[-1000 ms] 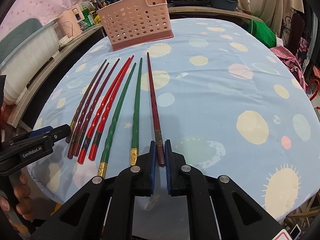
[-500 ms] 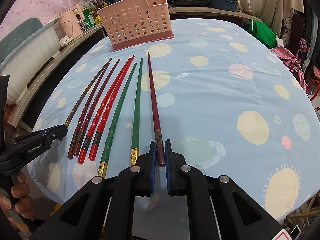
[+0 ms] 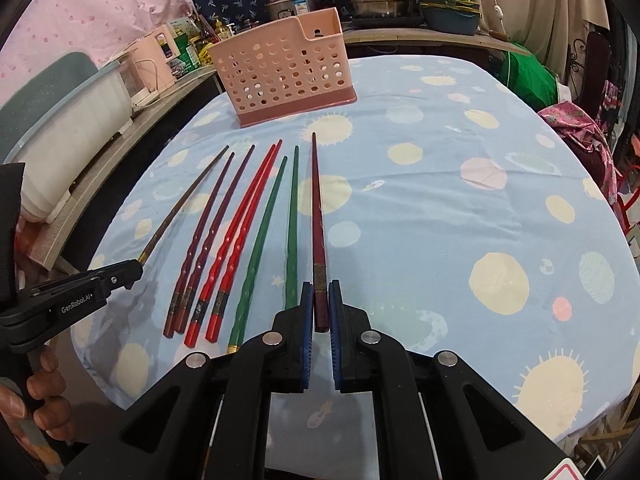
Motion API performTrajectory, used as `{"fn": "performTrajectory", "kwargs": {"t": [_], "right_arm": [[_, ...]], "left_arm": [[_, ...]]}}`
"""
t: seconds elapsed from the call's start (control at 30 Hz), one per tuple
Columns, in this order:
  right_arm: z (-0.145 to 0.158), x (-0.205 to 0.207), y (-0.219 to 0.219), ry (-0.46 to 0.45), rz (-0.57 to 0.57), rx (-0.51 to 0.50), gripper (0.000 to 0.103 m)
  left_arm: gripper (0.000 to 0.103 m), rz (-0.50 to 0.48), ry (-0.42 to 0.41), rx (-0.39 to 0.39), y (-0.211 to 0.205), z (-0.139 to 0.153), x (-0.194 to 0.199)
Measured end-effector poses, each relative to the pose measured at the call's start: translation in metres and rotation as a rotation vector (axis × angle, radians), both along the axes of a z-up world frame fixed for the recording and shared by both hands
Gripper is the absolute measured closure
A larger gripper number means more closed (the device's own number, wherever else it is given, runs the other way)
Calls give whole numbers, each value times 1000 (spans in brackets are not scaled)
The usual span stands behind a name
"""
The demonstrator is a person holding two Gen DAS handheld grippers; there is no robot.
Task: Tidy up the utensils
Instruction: 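Lift both chopsticks and lower them into the pink holder with both tools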
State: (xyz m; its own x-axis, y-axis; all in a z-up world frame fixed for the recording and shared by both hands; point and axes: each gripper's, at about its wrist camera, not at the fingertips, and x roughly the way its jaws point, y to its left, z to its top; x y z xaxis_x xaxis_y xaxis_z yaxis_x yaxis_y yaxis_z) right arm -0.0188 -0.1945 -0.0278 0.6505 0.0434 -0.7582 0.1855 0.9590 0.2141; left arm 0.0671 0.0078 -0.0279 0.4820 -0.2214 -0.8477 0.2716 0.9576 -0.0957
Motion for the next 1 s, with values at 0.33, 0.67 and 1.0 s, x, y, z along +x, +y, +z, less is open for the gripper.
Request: {"fn": "performTrajectory", "kwargs": {"t": [0.33,0.67,1.0], "right_arm": [[63,9,-28,-143,-48,-9,96],[119,32,-59,-280,-93,10,96],[152,72,-79,-355,-109,23,96]], "left_arm": [[96,24,-77,-55,7,60,14],[96,44,-165,-95,5,118,43],[96,52,-266,-114,-3,175,81]]}}
